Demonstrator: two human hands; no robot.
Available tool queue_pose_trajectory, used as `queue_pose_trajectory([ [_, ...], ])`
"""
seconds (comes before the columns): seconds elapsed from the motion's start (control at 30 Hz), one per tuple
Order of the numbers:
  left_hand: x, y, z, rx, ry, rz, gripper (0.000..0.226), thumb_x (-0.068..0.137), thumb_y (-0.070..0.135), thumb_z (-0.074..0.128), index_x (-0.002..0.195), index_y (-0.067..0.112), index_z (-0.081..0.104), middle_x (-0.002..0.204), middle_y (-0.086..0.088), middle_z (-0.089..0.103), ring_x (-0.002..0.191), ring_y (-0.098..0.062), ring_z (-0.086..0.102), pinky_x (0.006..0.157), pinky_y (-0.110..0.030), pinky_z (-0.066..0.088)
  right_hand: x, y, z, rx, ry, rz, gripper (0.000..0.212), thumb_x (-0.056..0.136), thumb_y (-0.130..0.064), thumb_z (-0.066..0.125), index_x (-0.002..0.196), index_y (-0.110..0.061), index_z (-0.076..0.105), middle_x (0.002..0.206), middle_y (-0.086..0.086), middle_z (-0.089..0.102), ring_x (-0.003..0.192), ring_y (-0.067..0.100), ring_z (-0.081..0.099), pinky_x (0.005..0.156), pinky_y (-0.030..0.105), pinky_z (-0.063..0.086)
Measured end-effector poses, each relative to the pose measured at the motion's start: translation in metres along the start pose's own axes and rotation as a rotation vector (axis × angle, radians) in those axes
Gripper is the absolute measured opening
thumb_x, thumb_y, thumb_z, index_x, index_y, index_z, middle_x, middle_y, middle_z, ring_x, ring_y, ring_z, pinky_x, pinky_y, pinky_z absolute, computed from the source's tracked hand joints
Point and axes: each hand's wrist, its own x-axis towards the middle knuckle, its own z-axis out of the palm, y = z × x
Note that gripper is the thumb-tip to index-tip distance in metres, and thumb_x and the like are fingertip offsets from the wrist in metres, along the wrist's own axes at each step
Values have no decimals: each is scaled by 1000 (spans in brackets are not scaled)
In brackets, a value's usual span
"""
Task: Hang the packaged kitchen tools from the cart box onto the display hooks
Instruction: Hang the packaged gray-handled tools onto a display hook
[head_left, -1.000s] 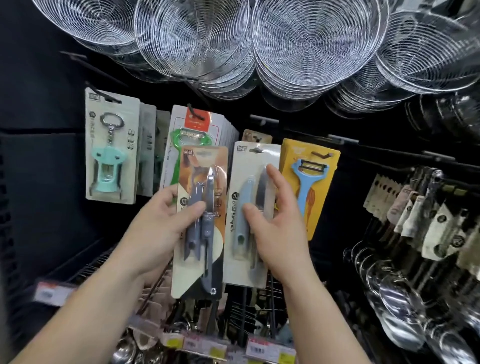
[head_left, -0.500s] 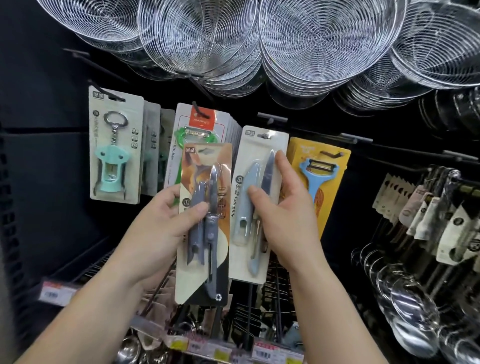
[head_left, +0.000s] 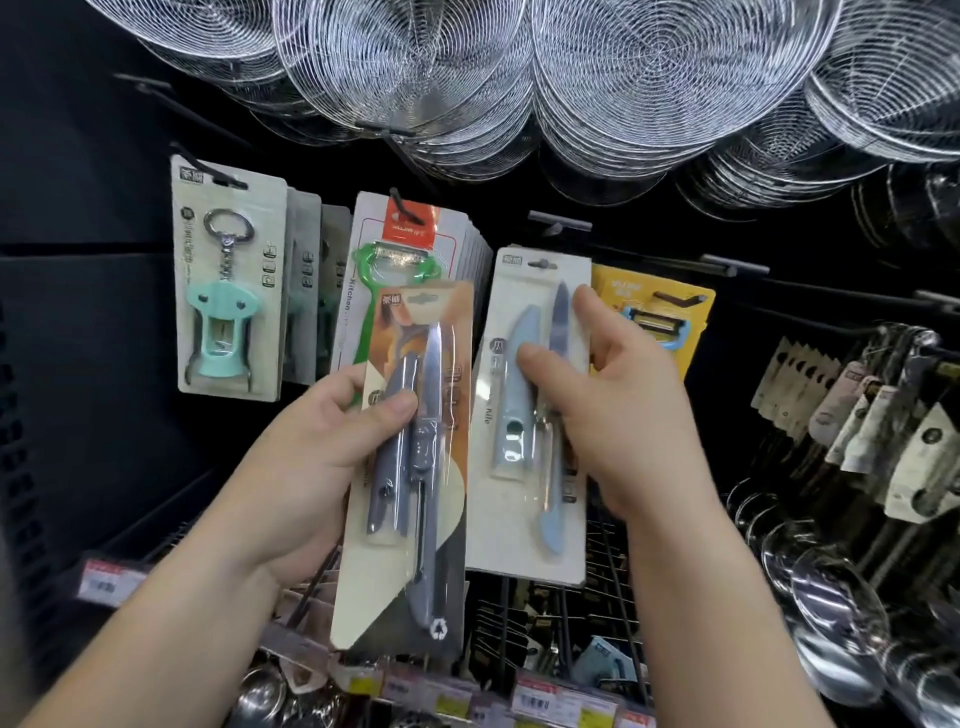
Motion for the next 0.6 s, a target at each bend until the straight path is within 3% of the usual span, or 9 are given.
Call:
queue_pose_trajectory([
  [0.2, -3, 6, 0, 5, -7, 28, 37, 74, 16, 62, 110, 10, 64, 81, -7, 75, 65, -16, 71, 57, -27, 60, 16, 5, -2, 42, -39, 64, 80, 87, -28, 73, 154, -24, 30, 140, -12, 57, 115, 13, 64, 93, 40, 57],
  [0.3, 0, 5, -2, 18, 11, 47, 39, 73, 17, 63, 111, 10, 64, 86, -8, 76, 71, -16, 73, 61, -27, 61, 18, 11, 4, -18, -36, 26, 79, 91, -23, 71, 155, -29, 26, 148, -21, 39, 124, -4, 47, 91, 12, 49],
  [0.4, 4, 2, -1, 36, 30, 51, 40, 73, 17, 64, 111, 9, 64, 89, -9, 76, 74, -18, 73, 68, -31, 64, 23, 24, 11, -97, -2, 34, 78, 92, -21, 69, 155, -36, 25, 153, -17, 37, 130, 2, 44, 101, 22, 48],
  [0.5, 7, 0, 0, 48, 32, 45, 45, 73, 17, 65, 116, 5, 63, 91, -12, 76, 75, -20, 73, 73, -33, 63, 32, 37, 20, -115, 24, 29, 78, 93, -17, 67, 154, -40, 24, 147, -20, 39, 122, 1, 45, 79, 3, 41],
  [0.6, 8, -3, 0, 63, 29, 40, 48, 74, 18, 66, 119, 4, 61, 94, -13, 76, 77, -21, 74, 71, -32, 64, 45, 50, 27, -127, 44, 32, 79, 94, -16, 65, 154, -41, 20, 154, -11, 37, 131, 6, 44, 91, 15, 38],
])
